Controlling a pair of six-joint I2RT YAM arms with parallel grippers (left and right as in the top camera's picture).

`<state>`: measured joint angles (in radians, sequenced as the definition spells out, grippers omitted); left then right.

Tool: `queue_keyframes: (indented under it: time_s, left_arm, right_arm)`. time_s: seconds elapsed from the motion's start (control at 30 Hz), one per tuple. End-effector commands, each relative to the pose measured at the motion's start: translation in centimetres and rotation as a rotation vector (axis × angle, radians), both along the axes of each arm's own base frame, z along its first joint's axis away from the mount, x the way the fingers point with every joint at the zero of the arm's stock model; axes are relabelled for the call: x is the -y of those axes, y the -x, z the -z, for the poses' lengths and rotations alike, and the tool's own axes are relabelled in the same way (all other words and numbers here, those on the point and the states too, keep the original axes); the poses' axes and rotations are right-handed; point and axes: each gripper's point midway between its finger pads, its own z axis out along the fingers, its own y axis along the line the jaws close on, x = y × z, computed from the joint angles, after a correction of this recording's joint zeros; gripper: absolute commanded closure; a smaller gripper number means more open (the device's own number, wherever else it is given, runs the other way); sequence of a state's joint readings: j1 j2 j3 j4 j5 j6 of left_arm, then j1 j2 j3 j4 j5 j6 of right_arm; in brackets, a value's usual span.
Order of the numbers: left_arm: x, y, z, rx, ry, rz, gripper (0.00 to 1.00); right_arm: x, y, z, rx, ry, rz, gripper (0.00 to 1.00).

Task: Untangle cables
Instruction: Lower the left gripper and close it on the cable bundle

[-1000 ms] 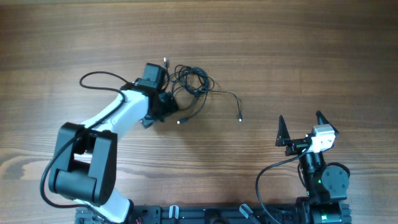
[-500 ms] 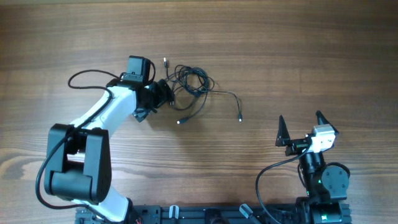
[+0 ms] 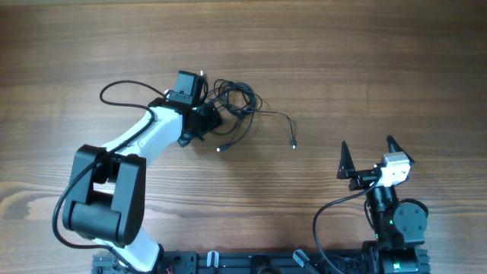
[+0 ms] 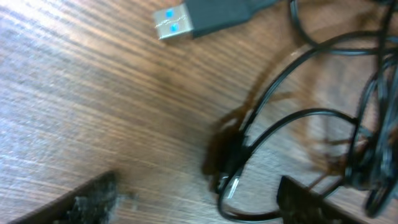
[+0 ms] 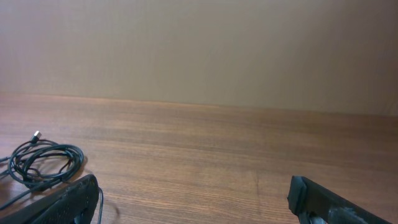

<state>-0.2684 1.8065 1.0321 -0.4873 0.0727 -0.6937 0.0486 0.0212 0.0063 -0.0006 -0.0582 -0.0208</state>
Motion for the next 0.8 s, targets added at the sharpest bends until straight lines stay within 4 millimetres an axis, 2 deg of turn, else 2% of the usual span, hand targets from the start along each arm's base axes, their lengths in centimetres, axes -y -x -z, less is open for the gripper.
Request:
queue_keyframes:
  time_s: [0.0, 0.03, 0.07, 0.13, 0.2, 0.23, 0.3, 0.4, 0.57, 0.63, 0.67, 0.77]
  left_arm:
    - [-0.2, -0.1, 1.5, -0.026, -0.028, 0.005, 0.4]
    - [-0.2, 0.0, 1.7, -0.032, -0.029, 0.005, 0.49]
    - [-0.2, 0.1, 1.9, -0.038, -0.031, 0.005, 0.53]
    - [-0.3, 0.4, 2.1, -0.055, -0.035, 0.008, 0.69]
    - [-0.3, 1.0, 2.4, -0.08, -0.042, 0.011, 0.81]
    - [-0.3, 1.4, 2.4, -0.093, -0.046, 0.013, 0.85]
    - [-0.5, 2.0, 2.6, -0.12, -0.054, 0.014, 0.87]
    - [-1.5, 3.5, 2.8, -0.177, -0.102, 0.008, 0.86]
    - [-4.9, 6.6, 2.8, -0.295, -0.284, -0.007, 0.82]
    - [-7.2, 8.2, 2.3, -0.353, -0.407, -0.007, 0.79]
    - [-8.2, 8.5, 2.0, -0.362, -0.46, -0.009, 0.71]
    - [-9.0, 8.5, 1.2, -0.379, -0.49, -0.02, 0.4]
  right_arm:
    - [0.3, 0.1, -0.4, 0.018, 0.005, 0.017, 0.0]
    - [0.3, 0.1, -0.4, 0.018, 0.004, 0.017, 0.0]
    - [0.3, 0.1, -0.4, 0.018, 0.005, 0.017, 0.0]
    - [0.3, 0.1, -0.4, 0.018, 0.004, 0.017, 0.0]
    - [0.3, 0.1, -0.4, 0.018, 0.004, 0.017, 0.0]
    - [0.3, 0.1, -0.4, 0.018, 0.004, 0.017, 0.0]
    - [0.3, 0.1, -0.4, 0.018, 0.004, 0.017, 0.0]
    - [0.3, 0.1, -0.4, 0.018, 0.004, 0.017, 0.0]
    - [0.3, 0.1, -0.4, 0.018, 0.005, 0.017, 0.0]
    - [0.3, 0.1, -0.4, 0.018, 0.004, 0.017, 0.0]
    - [0.3, 0.1, -0.4, 0.018, 0.004, 0.017, 0.0]
    - [0.3, 0.1, -0.4, 0.018, 0.004, 0.017, 0.0]
